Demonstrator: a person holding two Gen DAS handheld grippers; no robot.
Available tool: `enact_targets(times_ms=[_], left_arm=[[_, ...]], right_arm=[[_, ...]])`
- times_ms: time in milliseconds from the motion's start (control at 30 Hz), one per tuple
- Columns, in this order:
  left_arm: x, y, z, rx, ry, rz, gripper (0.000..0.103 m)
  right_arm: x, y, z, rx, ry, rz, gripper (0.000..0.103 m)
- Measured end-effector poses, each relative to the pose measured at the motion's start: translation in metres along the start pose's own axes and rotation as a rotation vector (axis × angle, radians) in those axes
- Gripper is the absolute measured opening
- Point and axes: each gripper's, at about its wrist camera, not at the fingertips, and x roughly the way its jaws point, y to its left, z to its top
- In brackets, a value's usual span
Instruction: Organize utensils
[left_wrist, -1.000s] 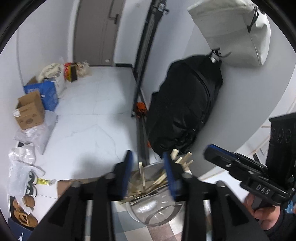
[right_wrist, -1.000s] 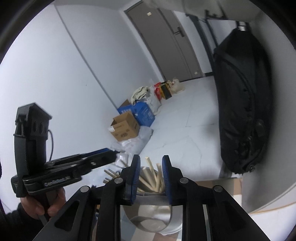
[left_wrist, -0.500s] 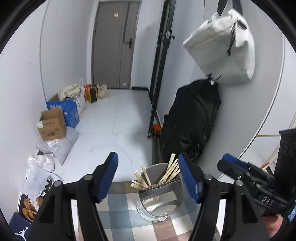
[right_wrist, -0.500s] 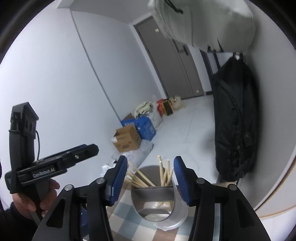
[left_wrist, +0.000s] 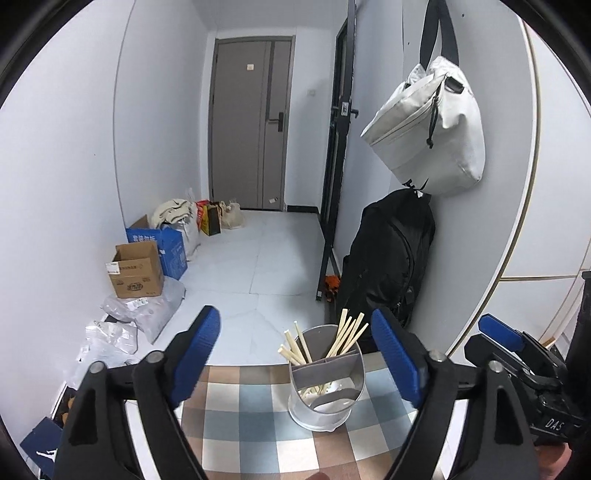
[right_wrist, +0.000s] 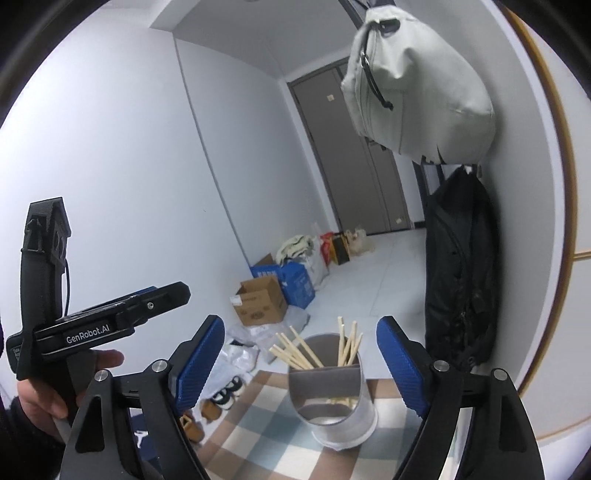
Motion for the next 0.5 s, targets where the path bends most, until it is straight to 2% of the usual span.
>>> enact_targets(times_ms=[200,267,500], left_arm=[[-0.025,-0.003,-0.013,0.005,-0.069,0.022,0.097],[-0.030,-0.003,-0.019,0.006,-0.090,0.060,0.100],[-0.053,-0.004,-0.045,0.002,-0.169,0.096,0.102]], right_arm=[[-0.023,0.008,-0.010,-0.031,-0.039,-0.018,0.096],[-0.033,0.009,-0.017,-0.039,-0.066,-0.022,0.102],[-0.053,0.007,-0.040,-0.048,-0.096,-0.028,0.103]])
